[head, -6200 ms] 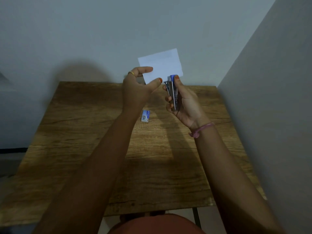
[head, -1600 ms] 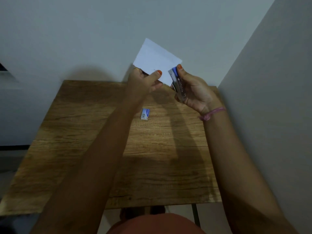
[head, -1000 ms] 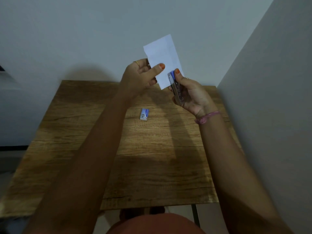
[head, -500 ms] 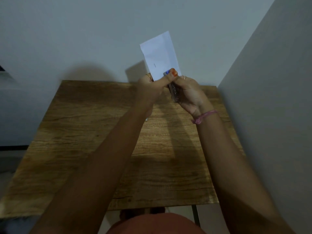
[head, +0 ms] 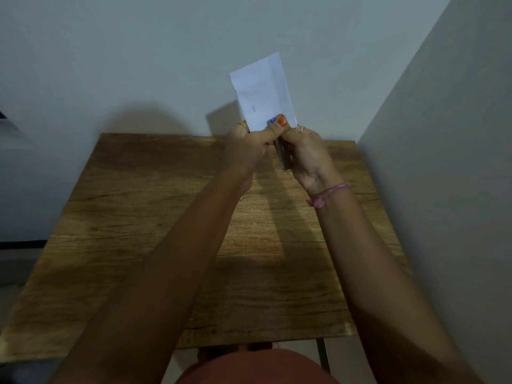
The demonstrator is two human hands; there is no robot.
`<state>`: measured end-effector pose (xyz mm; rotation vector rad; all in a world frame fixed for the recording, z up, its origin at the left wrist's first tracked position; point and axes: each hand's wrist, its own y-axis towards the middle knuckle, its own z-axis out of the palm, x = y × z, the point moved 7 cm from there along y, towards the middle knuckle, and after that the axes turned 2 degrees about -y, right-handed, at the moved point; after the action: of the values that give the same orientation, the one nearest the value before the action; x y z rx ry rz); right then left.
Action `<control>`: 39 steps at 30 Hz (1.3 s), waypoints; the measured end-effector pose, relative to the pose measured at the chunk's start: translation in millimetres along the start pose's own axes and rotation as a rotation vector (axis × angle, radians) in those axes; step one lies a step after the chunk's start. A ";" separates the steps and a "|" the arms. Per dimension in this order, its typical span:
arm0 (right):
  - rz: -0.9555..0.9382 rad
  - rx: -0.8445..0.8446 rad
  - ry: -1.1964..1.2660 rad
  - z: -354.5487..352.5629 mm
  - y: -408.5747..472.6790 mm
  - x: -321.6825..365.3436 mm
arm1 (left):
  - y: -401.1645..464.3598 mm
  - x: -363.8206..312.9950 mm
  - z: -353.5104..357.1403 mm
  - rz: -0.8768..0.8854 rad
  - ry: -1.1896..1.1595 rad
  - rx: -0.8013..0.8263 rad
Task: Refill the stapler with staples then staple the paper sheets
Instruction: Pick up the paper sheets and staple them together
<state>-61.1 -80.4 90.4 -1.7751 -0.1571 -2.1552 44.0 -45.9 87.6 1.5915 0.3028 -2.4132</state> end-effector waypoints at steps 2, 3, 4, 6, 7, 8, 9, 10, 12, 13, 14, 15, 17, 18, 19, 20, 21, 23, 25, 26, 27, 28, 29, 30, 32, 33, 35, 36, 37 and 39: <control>0.003 0.001 -0.025 0.0 0.7 0.0 | 0.8 0.5 -1.3 -0.002 -0.010 -0.007; 0.004 0.002 -0.036 0.0 1.2 0.2 | 1.4 0.6 -2.0 0.000 -0.013 -0.007; 0.002 -0.001 -0.052 -0.2 1.9 0.3 | 2.0 0.6 -2.4 0.001 -0.016 -0.003; -0.003 -0.013 -0.067 1.5 1.9 1.2 | 2.6 -0.4 -1.1 0.002 -0.018 0.013; -0.008 -0.015 -0.047 3.1 1.6 1.9 | 3.0 -1.5 -0.9 0.005 -0.015 0.013; -0.015 -0.015 -0.018 4.4 2.2 2.1 | 3.2 -3.0 -1.3 0.011 -0.006 0.003; -0.021 -0.018 0.008 6.0 1.9 3.1 | 3.5 -5.0 -2.6 0.021 0.009 -0.013; -0.033 -0.023 0.019 6.4 2.4 4.4 | 3.7 -7.1 -3.6 0.030 0.028 -0.029; -0.053 -0.024 0.003 6.8 4.0 6.7 | 3.6 -11.0 -4.2 0.032 0.061 -0.043; -0.054 -0.020 -0.012 6.6 4.0 7.9 | 3.3 -12.7 -3.7 0.026 0.065 -0.035; -0.057 -0.013 -0.020 5.9 4.7 8.8 | 2.9 -14.3 -2.6 0.018 0.060 -0.017; -0.061 -0.004 -0.020 5.5 5.3 10.2 | 2.9 -16.0 -1.0 0.006 0.054 0.007; -0.068 0.017 -0.024 4.6 6.1 11.0 | 2.5 -18.8 2.0 -0.013 0.062 0.053; -0.069 0.026 -0.021 4.3 5.9 11.2 | 2.1 -20.1 3.0 -0.019 0.070 0.071; -0.067 0.031 -0.006 3.7 5.5 11.4 | 1.4 -20.7 3.6 -0.025 0.074 0.087; -0.065 0.032 0.010 2.3 5.9 11.5 | 0.4 -20.8 4.0 -0.029 0.072 0.107; -0.060 0.038 0.035 2.5 5.7 11.8 | -0.9 -20.3 3.8 -0.034 0.062 0.124; -0.044 0.045 0.065 2.7 5.3 12.5 | -3.7 -18.5 2.3 -0.042 0.030 0.134; -0.028 0.041 0.036 1.9 5.8 11.0 | -5.3 -16.7 -1.2 -0.037 0.005 0.092; -0.021 0.041 0.013 1.7 5.8 10.2 | -5.9 -15.6 -3.6 -0.035 -0.002 0.049; -0.008 0.049 0.000 2.1 5.2 9.3 | -6.4 -14.3 -6.1 -0.032 -0.009 0.002; 0.006 0.059 -0.006 1.7 4.8 7.9 | -7.2 -13.6 -8.4 -0.025 -0.011 -0.040; 0.028 0.072 0.004 1.5 4.4 6.0 | -7.9 -13.4 -10.3 -0.012 -0.010 -0.074; 0.052 0.085 0.020 0.8 3.7 3.7 | -8.7 -13.5 -11.9 -0.001 -0.008 -0.102; 0.102 0.120 0.061 -0.3 2.5 -1.6 | -9.2 -12.7 -15.1 0.008 -0.010 -0.148; 0.124 0.137 0.081 -0.5 2.3 -3.8 | -9.4 -12.4 -16.1 0.010 -0.012 -0.165; 0.151 0.153 0.110 -2.0 1.2 -6.5 | -9.6 -12.0 -17.9 0.018 -0.016 -0.183; 0.160 0.152 0.119 -3.5 1.1 -7.6 | -9.6 -12.3 -18.9 0.025 -0.019 -0.188; 0.167 0.154 0.123 -4.7 0.6 -8.5 | -9.5 -12.2 -19.8 0.030 -0.022 -0.192; 0.176 0.167 0.121 -6.6 -1.0 -9.8 | -8.6 -11.8 -21.6 0.036 -0.027 -0.201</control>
<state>-65.9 -79.6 79.7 -1.5045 -0.1410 -2.0530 64.6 -30.3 90.5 1.4627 0.4896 -2.2940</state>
